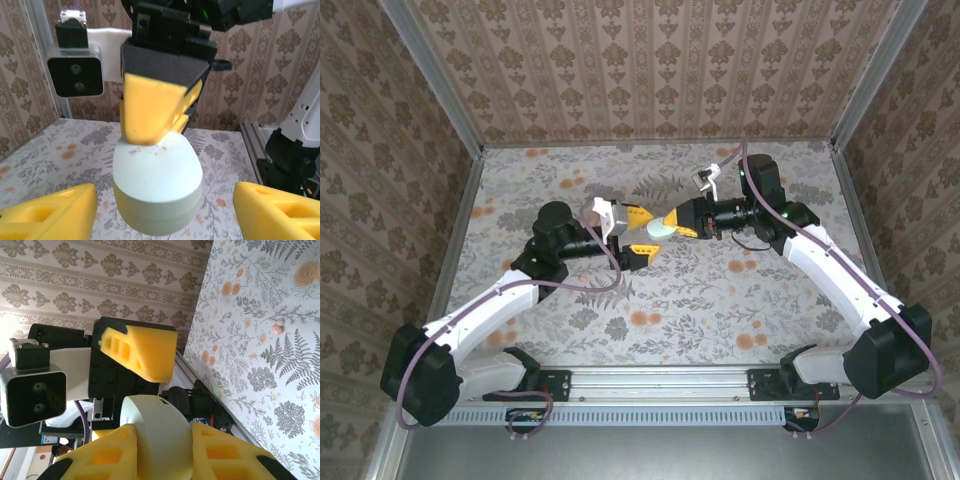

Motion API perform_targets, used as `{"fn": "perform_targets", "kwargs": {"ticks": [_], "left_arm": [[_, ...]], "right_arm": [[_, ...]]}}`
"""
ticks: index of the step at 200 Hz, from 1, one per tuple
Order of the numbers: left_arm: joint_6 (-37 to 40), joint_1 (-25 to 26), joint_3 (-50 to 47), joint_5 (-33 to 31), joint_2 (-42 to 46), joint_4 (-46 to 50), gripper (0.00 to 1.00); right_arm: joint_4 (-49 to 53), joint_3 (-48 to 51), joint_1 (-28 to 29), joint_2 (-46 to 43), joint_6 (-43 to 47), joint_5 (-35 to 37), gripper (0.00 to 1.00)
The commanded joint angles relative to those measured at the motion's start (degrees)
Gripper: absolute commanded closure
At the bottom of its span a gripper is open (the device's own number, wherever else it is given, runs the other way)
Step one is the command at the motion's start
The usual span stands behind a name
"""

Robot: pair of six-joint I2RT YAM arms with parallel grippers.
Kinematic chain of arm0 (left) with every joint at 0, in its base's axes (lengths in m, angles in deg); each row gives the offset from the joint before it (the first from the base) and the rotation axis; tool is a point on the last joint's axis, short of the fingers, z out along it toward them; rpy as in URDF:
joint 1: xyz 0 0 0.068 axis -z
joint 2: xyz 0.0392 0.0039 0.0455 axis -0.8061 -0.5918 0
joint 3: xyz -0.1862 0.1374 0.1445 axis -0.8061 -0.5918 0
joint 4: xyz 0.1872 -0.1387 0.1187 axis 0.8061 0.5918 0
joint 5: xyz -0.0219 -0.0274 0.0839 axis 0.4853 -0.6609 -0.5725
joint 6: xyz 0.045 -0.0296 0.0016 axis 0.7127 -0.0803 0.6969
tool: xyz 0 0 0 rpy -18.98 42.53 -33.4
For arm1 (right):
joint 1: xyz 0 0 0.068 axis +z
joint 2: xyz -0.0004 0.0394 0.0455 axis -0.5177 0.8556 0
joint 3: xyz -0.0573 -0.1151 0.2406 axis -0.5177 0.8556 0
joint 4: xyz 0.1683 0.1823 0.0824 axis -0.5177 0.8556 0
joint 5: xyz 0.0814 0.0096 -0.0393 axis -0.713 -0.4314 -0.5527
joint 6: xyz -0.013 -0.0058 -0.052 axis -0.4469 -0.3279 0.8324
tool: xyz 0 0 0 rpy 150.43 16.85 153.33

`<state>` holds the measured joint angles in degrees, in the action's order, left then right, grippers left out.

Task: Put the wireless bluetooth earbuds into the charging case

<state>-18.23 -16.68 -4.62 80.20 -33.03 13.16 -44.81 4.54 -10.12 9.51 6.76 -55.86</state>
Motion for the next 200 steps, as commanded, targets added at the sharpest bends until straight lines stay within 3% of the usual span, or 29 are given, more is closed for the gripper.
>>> {"fn": "perform_targets", "kwargs": {"ticks": [1,51,200], "left_arm": [[-3.4,-0.2,-0.7,0.3,-0.1,-5.4,0.31],[-4.1,-0.1,-0.2,1.8,-1.3,-4.5,0.42],[-4.1,0.3,-0.8,1.7,-2.7,-4.0,0.36]], "right_arm": [[0.6,0.9,0.4,-1.8,1.0,-1.6,0.85],[-2.2,1.6,0.9,-1.8,-1.1,-1.2,0.85],[-1.9,0.6,1.3,-2.2,-1.3,-0.8,0.85]]}}
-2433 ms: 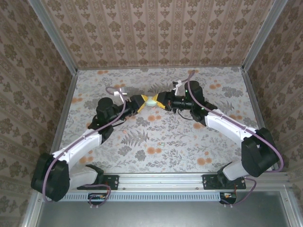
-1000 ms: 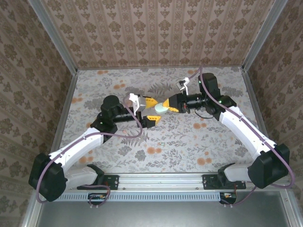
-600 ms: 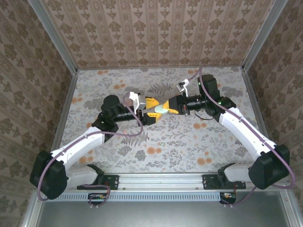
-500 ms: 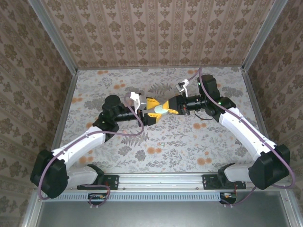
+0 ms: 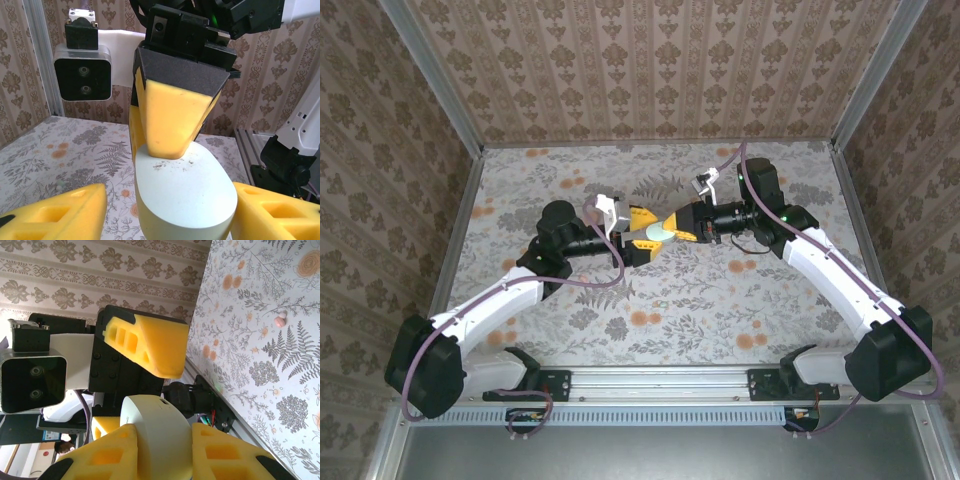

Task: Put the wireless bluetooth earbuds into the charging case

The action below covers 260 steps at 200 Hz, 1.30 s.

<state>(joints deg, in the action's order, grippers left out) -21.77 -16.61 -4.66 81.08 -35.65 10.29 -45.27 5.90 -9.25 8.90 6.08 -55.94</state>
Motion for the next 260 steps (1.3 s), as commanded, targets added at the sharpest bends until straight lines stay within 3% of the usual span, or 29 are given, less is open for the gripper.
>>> {"fn": "perform_targets", "kwargs": {"ticks": [1,100,166,260], "left_arm": [[-0.6,0.2,-0.7,0.8,-0.1,-1.2,0.36],[-0.4,0.3,-1.1,0.9,-0.1,-0.7,0.31],[-0.3,0.2,-0.9,1.6,-0.4,-0.7,0.42],[-0.5,0.3,-1.0,1.8,-0.7,-0.7,0.39]], "right_arm": [[-1.4,-0.8,0.5,-1.6,-0.7,-0.7,0.85],[-1.2,-1.4,0.4,-1.1,-0.4,-0.7,0.86],[-1.4,-1.4,0.4,-1.0,-0.6,-0.9,0.85],[-1.7,-1.1,0.4,-1.0,-0.8,-0.8,0.86]]}}
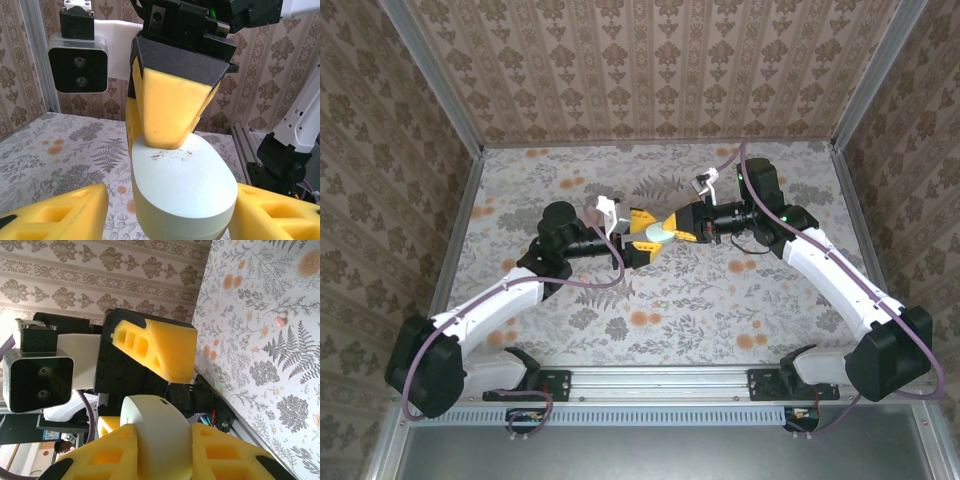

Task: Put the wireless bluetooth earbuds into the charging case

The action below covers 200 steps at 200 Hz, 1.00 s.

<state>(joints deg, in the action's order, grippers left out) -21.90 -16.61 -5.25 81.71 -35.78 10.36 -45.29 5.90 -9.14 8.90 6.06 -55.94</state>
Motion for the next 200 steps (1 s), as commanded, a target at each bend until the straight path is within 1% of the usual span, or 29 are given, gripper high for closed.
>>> {"fn": "perform_targets", "kwargs": {"ticks": [1,15,37,58,70,79,93,101,115,128,142,156,180,189,200], "left_arm": [[-0.4,0.3,-0.4,1.2,-0.6,-0.8,0.39],[-0.4,0.3,-0.4,1.2,-0.6,-0.8,0.43],[-0.4,0.3,-0.4,1.3,-0.7,-0.8,0.44],[-0.3,0.3,-0.3,1.6,-0.7,-0.8,0.52],[-0.3,0.3,-0.3,1.7,-0.8,-0.6,0.58],[-0.3,0.2,-0.2,1.7,-0.9,-0.6,0.62],[-0.3,0.2,-0.1,1.8,-0.8,-0.3,0.69],[-0.5,0.0,0.0,1.8,-0.7,-0.1,0.73],[-2.0,-1.0,0.1,2.8,-0.4,-0.5,0.8],[-5.0,-2.7,-0.4,4.7,-0.1,-2.9,0.83],[-8.3,-4.7,-1.3,6.2,0.8,-5.6,0.85],[-9.2,-6.2,-1.6,7.3,2.3,-5.2,0.87],[-7.4,-7.7,-0.9,9.4,5.3,0.1,0.87],[-6.3,-8.0,-0.5,10.1,6.5,2.7,0.85],[-4.6,-8.4,-0.1,11.2,8.1,6.2,0.85]], "right_arm": [[-1.7,-1.1,0.3,-1.0,-0.8,-0.8,0.86],[-1.7,-1.1,0.3,-1.1,-0.7,-0.7,0.86],[-1.7,-1.1,0.3,-1.1,-0.9,-0.8,0.86],[-1.8,-1.1,0.3,-1.2,-1.0,-0.6,0.85],[-1.8,-1.0,0.3,-1.3,-0.9,-0.5,0.83],[-1.8,-1.0,0.3,-1.3,-0.8,-0.3,0.76],[-1.9,-1.0,0.2,-1.5,0.0,0.2,0.53],[-2.0,-1.1,0.1,-2.1,1.0,0.5,0.43],[-3.5,-0.9,-0.1,-3.7,1.8,0.7,0.33],[-4.9,-0.8,-0.2,-5.9,3.1,1.1,0.3],[-3.1,-1.4,-0.2,-8.6,7.3,3.2,0.28],[1.5,-2.3,-0.2,-11.2,14.1,7.0,0.27],[8.6,-2.8,1.2,-14.3,26.3,15.3,0.26],[10.7,-3.2,2.9,-14.9,30.4,18.2,0.25],[13.5,-4.3,5.5,-15.3,36.0,21.5,0.25]]}}
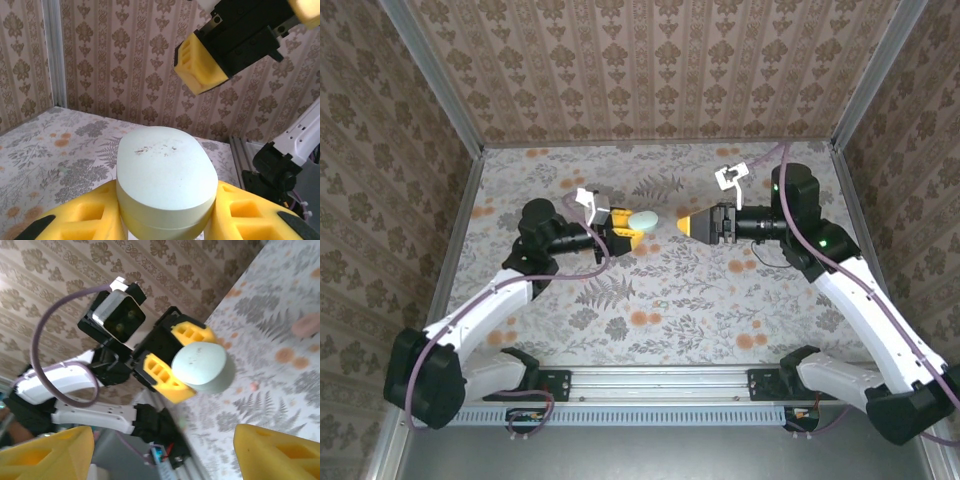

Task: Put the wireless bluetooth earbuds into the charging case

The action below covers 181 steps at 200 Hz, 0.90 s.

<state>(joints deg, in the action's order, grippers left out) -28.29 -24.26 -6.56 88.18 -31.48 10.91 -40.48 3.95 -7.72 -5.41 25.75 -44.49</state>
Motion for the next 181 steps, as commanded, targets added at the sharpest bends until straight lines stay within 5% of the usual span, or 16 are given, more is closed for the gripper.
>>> {"fn": "perform_targets", "kwargs": {"ticks": [1,25,68,181], "left_arm": [[1.9,-0.7,1.2,4.8,3.9,5.9,0.85],[5.6,-1.0,2.5,7.3,6.5,12.9,0.86],[6.8,-1.0,4.6,10.8,7.3,18.6,0.89],[7.5,-0.3,6.3,13.8,4.1,18.9,0.93]], "right_arm": [[8.9,-2.5,4.4,-1.0,16.7,10.5,0.25],[15.7,-5.6,8.9,0.3,27.3,16.6,0.23],[21.3,-10.3,11.5,5.0,34.6,13.8,0.23],[13.7,-10.2,17.0,10.5,33.6,12.5,0.27]]}}
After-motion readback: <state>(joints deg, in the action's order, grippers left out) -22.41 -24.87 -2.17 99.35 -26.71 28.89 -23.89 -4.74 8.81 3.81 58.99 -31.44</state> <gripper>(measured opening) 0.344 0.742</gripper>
